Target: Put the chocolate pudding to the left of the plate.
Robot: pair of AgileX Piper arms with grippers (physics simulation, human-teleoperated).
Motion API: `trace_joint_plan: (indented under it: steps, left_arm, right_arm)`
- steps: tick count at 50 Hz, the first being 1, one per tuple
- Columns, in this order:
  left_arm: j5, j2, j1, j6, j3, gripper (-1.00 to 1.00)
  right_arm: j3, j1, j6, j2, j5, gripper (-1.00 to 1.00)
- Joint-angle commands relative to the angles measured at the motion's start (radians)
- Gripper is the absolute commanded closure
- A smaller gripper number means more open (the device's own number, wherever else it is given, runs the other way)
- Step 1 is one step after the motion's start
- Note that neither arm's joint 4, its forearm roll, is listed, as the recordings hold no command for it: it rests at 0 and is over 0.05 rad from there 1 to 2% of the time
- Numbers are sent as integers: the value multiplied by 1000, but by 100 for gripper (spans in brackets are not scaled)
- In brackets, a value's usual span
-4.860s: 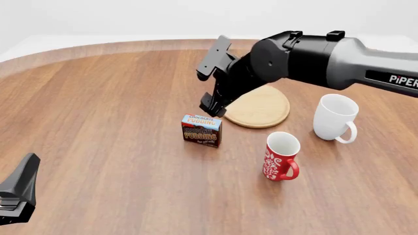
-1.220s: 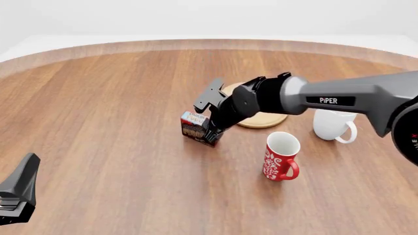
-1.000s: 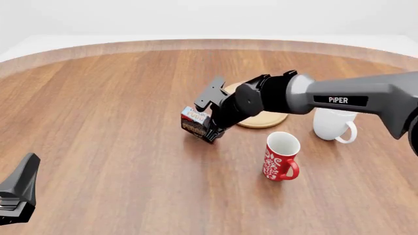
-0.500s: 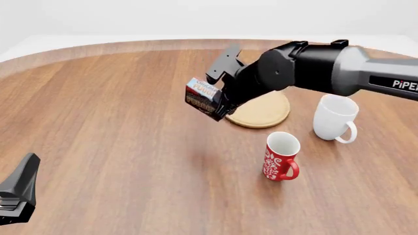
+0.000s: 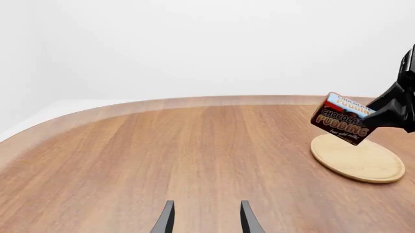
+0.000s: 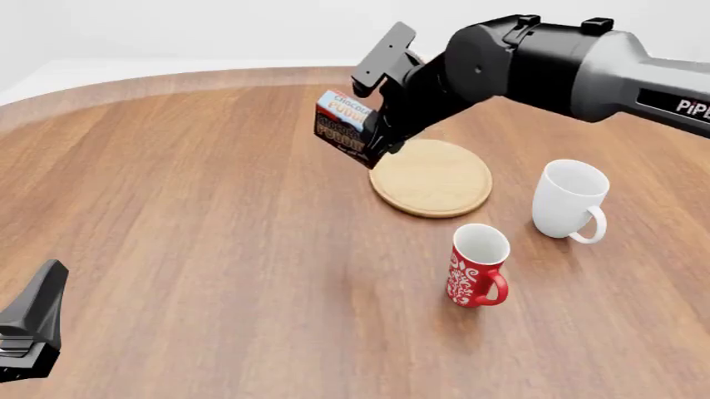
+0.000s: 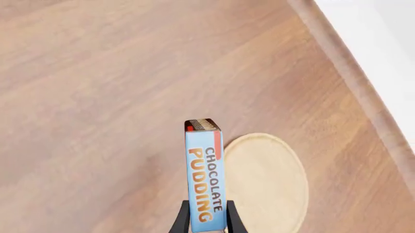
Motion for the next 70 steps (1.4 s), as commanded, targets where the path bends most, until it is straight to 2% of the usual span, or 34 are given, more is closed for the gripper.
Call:
trace_joint_plan:
  steps: [1, 7, 24, 42, 49, 64, 70]
  left_arm:
    - [0, 0, 0, 0, 0, -100]
    - [0, 0, 0, 0, 0, -100]
    - [0, 0, 0, 0, 0, -100]
    - [0, 0, 0, 0, 0, -100]
    - [0, 0, 0, 0, 0, -100]
    - [0, 0, 0, 0, 0, -100]
    - [0, 0, 0, 0, 0, -100]
  right_arm:
    - [-126, -15, -4, 80, 41, 100]
    - [-191, -11, -5, 129, 62, 100]
    - [-480, -36, -23, 336, 135, 100]
    - [-656, -55, -23, 504, 183, 100]
    - [-725, -66, -40, 563, 228, 100]
    - [-1023, -88, -59, 745, 378, 100]
    - [-1070, -80, -62, 780, 407, 100]
